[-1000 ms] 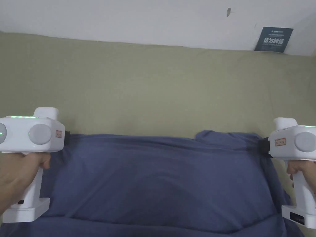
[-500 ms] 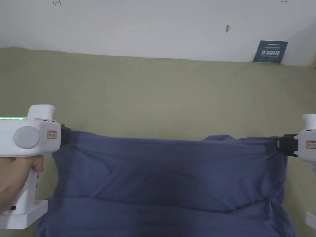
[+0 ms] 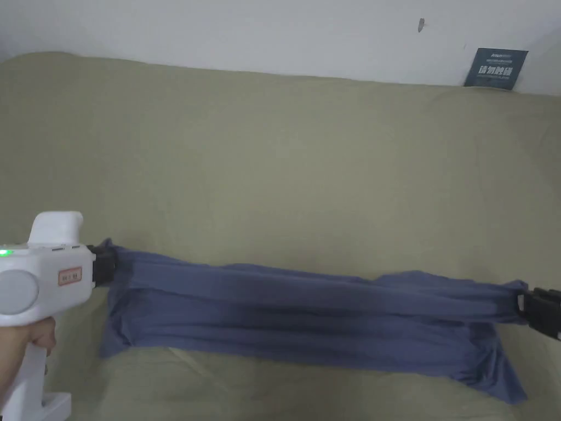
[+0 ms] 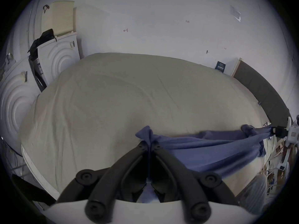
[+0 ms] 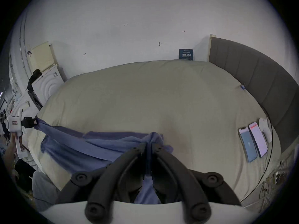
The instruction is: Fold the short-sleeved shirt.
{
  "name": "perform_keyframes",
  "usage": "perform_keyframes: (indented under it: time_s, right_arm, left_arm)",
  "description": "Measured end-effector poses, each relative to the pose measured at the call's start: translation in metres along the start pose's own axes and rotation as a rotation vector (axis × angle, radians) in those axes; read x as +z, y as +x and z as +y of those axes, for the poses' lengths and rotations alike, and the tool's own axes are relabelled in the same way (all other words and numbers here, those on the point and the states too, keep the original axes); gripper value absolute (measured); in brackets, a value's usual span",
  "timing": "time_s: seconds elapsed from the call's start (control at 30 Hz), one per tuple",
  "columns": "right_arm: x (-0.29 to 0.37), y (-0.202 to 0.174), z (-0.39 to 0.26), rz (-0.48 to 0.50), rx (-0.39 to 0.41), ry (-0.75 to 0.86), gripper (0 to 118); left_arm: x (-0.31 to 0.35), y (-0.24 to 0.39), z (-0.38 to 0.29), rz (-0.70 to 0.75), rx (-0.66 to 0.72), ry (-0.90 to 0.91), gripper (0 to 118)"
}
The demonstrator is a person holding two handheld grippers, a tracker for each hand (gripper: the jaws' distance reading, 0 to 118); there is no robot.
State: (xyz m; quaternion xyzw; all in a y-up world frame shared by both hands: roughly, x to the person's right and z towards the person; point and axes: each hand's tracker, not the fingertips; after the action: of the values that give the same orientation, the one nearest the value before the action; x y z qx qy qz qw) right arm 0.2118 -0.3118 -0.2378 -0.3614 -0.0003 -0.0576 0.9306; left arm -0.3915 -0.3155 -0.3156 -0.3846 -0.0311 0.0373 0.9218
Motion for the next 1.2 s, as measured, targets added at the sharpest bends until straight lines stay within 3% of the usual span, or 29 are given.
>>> perform_keyframes:
  time_s: [0.47, 0.5, 0.53, 0.57, 0.6, 0.63, 0.67, 0.7, 0.73, 0.77, 0.8, 0.83, 0.9, 0.93, 0.97, 1.0, 1.03, 1.2]
  right_arm:
    - [-0.030, 0.001, -0.043, -0.035, 0.006, -0.100, 11]
    - [-0.031, 0.001, -0.044, -0.036, 0.006, -0.104, 11]
    - [-0.030, 0.000, -0.044, -0.035, 0.006, -0.104, 12]
    - [-0.028, -0.001, -0.045, -0.037, 0.010, -0.100, 12]
    - [-0.027, -0.004, -0.044, -0.044, 0.014, -0.096, 12]
    - [-0.025, -0.006, -0.042, -0.052, 0.020, -0.094, 20]
    - [-0.024, -0.007, -0.041, -0.058, 0.022, -0.092, 41]
    - [-0.022, -0.006, -0.040, -0.073, 0.026, -0.086, 75]
    - [-0.020, -0.010, -0.038, -0.079, 0.022, -0.078, 118]
    - [-0.001, -0.017, -0.036, -0.137, 0.015, 0.034, 113]
    - [0.005, -0.030, -0.035, -0.081, 0.027, 0.018, 107]
    - [0.000, -0.037, -0.032, -0.085, 0.020, 0.028, 109]
    - [0.011, -0.066, -0.030, -0.081, 0.044, 0.117, 111]
    - [0.016, -0.080, -0.030, -0.079, 0.056, 0.154, 101]
    - [0.017, -0.096, -0.023, -0.076, 0.068, 0.205, 79]
    - [0.021, -0.112, -0.025, -0.077, 0.068, 0.263, 40]
    - [0.021, -0.125, -0.025, -0.084, 0.061, 0.306, 8]
    - [0.002, -0.170, -0.026, -0.082, 0.088, 0.407, 8]
  left_arm:
    - [-0.019, -0.003, -0.049, 0.021, 0.000, -0.084, 4]
    - [-0.018, -0.003, -0.049, 0.022, 0.008, -0.084, 8]
    - [-0.016, -0.002, -0.049, 0.020, 0.009, -0.084, 24]
    - [-0.016, -0.002, -0.048, 0.019, 0.011, -0.081, 24]
    - [-0.015, 0.000, -0.046, 0.024, 0.007, -0.081, 35]
    - [-0.014, 0.000, -0.045, 0.038, 0.001, -0.084, 72]
    - [-0.012, 0.001, -0.046, 0.041, 0.000, -0.083, 105]
    - [-0.007, 0.002, -0.046, 0.045, -0.001, -0.068, 118]
    - [0.000, 0.004, -0.045, 0.060, -0.004, -0.028, 118]
    - [0.006, 0.006, -0.043, 0.075, -0.005, -0.018, 118]
    - [0.010, 0.007, -0.043, 0.089, -0.004, -0.005, 118]
    - [0.017, 0.010, -0.042, 0.112, -0.001, 0.014, 118]
    - [0.029, 0.015, -0.041, 0.118, -0.002, 0.043, 113]
    - [0.033, 0.017, -0.041, 0.128, -0.008, 0.056, 97]
    - [0.038, 0.021, -0.041, 0.156, -0.024, 0.089, 70]
    - [0.042, 0.025, -0.041, 0.177, -0.050, 0.100, 27]
    - [0.045, 0.030, -0.042, 0.174, -0.059, 0.111, 1]
    - [0.041, 0.011, -0.035, 0.108, 0.008, 0.087, 1]
